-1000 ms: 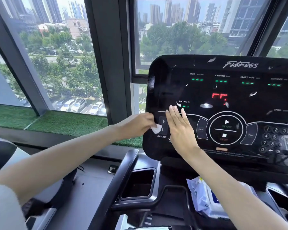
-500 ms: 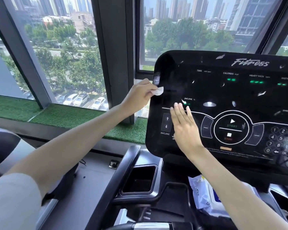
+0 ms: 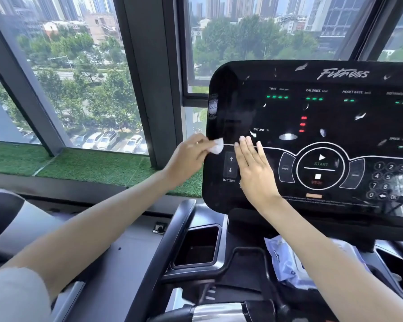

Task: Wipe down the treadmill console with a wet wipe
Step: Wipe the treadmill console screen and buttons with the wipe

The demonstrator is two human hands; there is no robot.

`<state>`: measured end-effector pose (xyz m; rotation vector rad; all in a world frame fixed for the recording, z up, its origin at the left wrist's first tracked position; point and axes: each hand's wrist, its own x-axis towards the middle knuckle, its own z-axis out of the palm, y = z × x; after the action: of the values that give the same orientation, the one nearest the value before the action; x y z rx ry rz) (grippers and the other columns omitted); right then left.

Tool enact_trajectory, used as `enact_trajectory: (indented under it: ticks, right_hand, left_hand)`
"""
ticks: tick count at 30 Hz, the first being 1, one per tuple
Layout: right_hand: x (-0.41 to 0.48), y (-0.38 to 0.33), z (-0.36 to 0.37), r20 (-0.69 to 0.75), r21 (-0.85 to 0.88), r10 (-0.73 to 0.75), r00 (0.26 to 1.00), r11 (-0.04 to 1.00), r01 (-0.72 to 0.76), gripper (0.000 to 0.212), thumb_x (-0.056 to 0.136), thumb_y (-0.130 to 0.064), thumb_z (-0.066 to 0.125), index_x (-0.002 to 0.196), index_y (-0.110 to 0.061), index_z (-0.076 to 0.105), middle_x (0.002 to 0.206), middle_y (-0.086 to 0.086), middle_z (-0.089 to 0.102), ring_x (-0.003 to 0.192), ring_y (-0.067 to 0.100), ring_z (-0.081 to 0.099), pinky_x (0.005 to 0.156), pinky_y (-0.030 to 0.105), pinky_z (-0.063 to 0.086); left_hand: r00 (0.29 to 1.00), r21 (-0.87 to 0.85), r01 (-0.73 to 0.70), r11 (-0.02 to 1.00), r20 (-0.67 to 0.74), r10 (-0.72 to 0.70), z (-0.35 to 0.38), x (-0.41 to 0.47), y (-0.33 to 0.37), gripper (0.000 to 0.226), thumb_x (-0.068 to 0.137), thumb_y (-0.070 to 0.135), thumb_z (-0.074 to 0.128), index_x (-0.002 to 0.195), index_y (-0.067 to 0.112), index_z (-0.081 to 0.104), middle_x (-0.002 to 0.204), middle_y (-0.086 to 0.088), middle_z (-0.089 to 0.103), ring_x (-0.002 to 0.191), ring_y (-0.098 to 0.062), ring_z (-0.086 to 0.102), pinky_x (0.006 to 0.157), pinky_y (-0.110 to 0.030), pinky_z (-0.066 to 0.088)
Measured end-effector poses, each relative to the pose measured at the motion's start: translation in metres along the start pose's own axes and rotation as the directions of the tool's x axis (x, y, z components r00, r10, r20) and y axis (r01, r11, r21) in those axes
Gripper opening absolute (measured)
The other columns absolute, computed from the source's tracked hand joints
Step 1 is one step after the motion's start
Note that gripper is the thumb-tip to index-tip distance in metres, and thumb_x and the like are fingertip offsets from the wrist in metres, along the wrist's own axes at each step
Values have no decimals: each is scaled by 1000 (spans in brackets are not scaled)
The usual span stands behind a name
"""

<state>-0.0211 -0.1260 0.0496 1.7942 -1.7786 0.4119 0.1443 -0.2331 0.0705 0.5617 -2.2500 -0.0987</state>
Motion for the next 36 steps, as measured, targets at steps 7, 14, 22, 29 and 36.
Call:
enact_trajectory:
  ticks: [7,14,22,29,36]
  right_hand:
    - [-2,-1,-5,65,-56,-15,998,998,18,69,73,3,54,138,9,33,146,25,33,138,34,28,113,48,22]
    - [-42,-16,1,68,59,34,997,998,-38,78,62,12,40,140,7,32,148,23,30,140,31,24,113,45,13]
    - [-103,-34,16,117,161,-43,992,987,24,62,68,0,23,118,4,60,126,19,58,121,30,52,98,45,45]
    - [-113,-30,18,143,145,87,986,984,-108,59,68,0,28,114,0,64,114,18,66,109,32,61,93,47,48]
    - [-109,-26,12,98,195,172,980,963,-189,55,67,1,29,106,2,68,92,13,70,84,28,65,85,39,54]
  left_hand:
    - [980,-116,-56,992,186,77,21,-45,4,21,83,-8,55,96,2,69,87,-9,57,80,-19,53,75,-25,46]
    - [997,-81,42,996,-64,-47,35,-51,12,21,86,-7,54,102,0,65,86,-8,53,79,-20,50,76,-25,43]
    - [961,-132,206,970,-159,-226,49,-74,24,22,87,-6,52,103,0,66,85,-8,54,79,-15,50,73,-23,44]
    - [990,-170,142,975,19,-141,79,-125,54,19,86,-5,56,101,4,65,84,-6,58,76,-20,55,68,-34,49]
    - [909,-200,338,920,-183,-374,76,-113,56,17,83,-6,60,94,6,66,79,-6,57,69,-11,50,63,-15,41]
